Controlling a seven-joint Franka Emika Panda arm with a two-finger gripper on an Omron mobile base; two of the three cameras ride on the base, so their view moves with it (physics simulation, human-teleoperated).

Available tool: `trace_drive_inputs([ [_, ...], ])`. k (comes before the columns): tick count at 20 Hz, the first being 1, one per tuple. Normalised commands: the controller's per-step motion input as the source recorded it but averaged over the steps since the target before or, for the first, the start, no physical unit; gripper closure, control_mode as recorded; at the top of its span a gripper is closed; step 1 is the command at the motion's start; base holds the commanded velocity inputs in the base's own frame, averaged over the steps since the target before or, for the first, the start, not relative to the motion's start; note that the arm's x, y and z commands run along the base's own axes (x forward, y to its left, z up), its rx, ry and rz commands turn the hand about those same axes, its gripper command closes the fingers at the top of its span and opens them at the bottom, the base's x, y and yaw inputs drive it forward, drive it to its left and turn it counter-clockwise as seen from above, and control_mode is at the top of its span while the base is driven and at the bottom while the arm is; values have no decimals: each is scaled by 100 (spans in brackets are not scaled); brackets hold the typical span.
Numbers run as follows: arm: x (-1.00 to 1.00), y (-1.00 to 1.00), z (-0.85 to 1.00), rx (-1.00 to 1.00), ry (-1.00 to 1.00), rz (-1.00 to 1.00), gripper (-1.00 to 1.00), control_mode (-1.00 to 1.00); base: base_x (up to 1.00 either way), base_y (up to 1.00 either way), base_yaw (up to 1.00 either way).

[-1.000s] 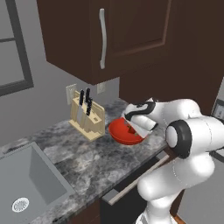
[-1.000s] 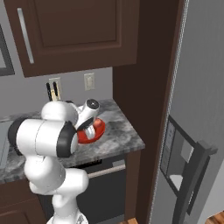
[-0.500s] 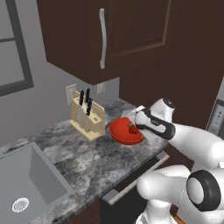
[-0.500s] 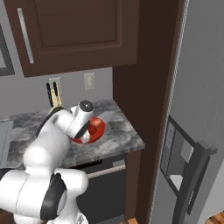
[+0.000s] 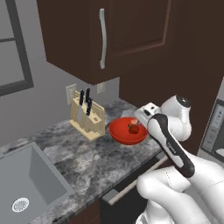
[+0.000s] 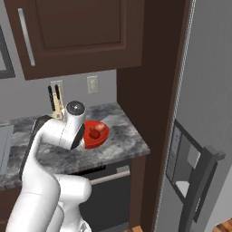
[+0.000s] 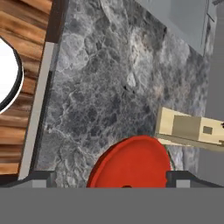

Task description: Take the peach, bell pepper, and peach from the freezer and place them in the bowl on the counter.

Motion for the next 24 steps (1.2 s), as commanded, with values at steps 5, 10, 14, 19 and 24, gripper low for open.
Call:
trace_drive_inputs([
  [5, -62, -27, 80, -12, -2, 0, -100, -100, 0, 0, 0],
  [10, -68, -66, 87, -8, 0, 0, -100, -100, 0, 0, 0],
  [14, -64, -33, 78, -6, 1, 2, -100, -100, 0, 0, 0],
  [19, -64, 0, 67, -7, 0, 3, -100, -100, 0, 0, 0],
  [24, -55, 0, 46, -2, 0, 5, -100, -100, 0, 0, 0],
])
